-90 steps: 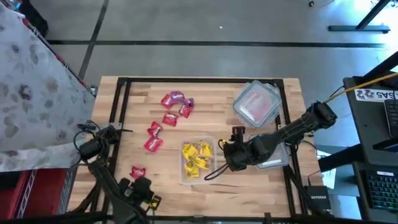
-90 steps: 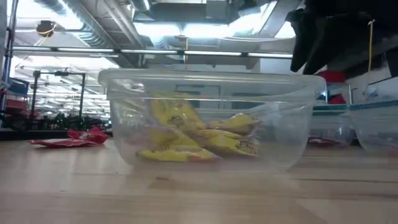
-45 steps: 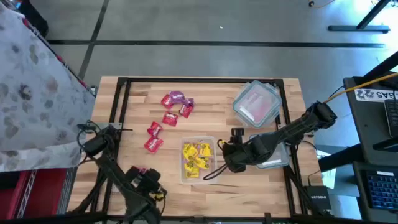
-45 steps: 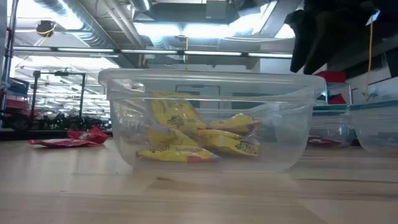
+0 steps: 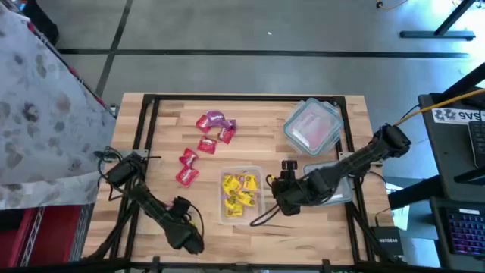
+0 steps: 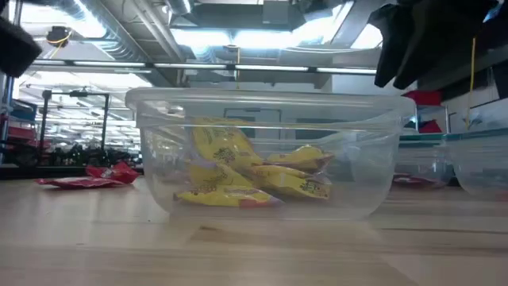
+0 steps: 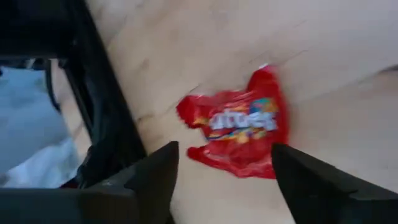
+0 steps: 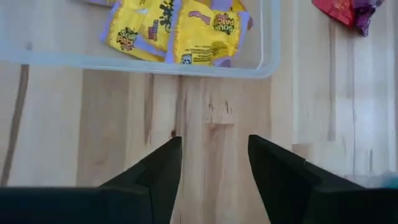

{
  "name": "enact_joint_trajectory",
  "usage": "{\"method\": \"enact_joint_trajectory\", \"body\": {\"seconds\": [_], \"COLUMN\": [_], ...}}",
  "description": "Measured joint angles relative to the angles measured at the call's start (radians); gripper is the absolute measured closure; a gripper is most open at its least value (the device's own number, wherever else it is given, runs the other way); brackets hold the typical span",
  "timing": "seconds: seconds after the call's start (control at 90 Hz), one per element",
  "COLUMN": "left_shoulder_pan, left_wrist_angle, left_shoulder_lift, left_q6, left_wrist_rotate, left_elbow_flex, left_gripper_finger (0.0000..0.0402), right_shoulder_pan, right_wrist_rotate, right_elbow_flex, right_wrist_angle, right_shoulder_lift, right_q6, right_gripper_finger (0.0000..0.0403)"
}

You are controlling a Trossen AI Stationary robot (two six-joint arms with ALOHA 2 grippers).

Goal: Sort candy
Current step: Put the red candy into the rectangular transparent food container

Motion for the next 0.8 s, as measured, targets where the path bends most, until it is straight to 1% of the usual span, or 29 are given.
{"method": "enact_joint_trajectory", "body": {"seconds": [0.078,0.167,0.289,0.411,0.511,0.622,0.711,0.8], "left_shoulder_pan": [0.000,0.006,0.023,0.044,0.058,0.067,0.070,0.071], "left_wrist_angle": [0.013,0.082,0.197,0.264,0.272,0.269,0.209,0.124], "left_shoulder_lift": [0.000,0.000,-0.008,-0.010,-0.007,-0.004,0.003,0.003], "left_q6": [0.039,0.081,0.102,0.095,0.095,0.094,0.090,0.081], "left_wrist_rotate": [0.016,0.024,0.033,0.040,0.053,0.050,0.027,-0.008], "left_elbow_flex": [-0.022,-0.050,-0.087,-0.098,-0.093,-0.074,-0.040,0.003], "left_gripper_finger": [0.0137,0.0138,0.0155,0.0178,0.0214,0.0271,0.0322,0.0369], "right_shoulder_pan": [0.007,0.017,0.035,0.059,0.072,0.086,0.104,0.126], "right_wrist_rotate": [0.001,0.011,0.018,0.018,0.025,0.028,0.030,0.053], "right_elbow_flex": [0.000,0.000,0.000,0.000,0.000,0.000,0.000,0.000], "right_wrist_angle": [0.003,0.013,0.044,0.066,0.081,0.082,0.083,0.074], "right_shoulder_lift": [0.000,0.000,0.000,0.000,0.000,0.000,0.000,0.000], "right_q6": [0.000,0.000,0.000,-0.015,-0.025,-0.019,-0.018,-0.018], "right_gripper_finger": [0.0231,0.0231,0.0231,0.0231,0.0231,0.0231,0.0231,0.0231]}}
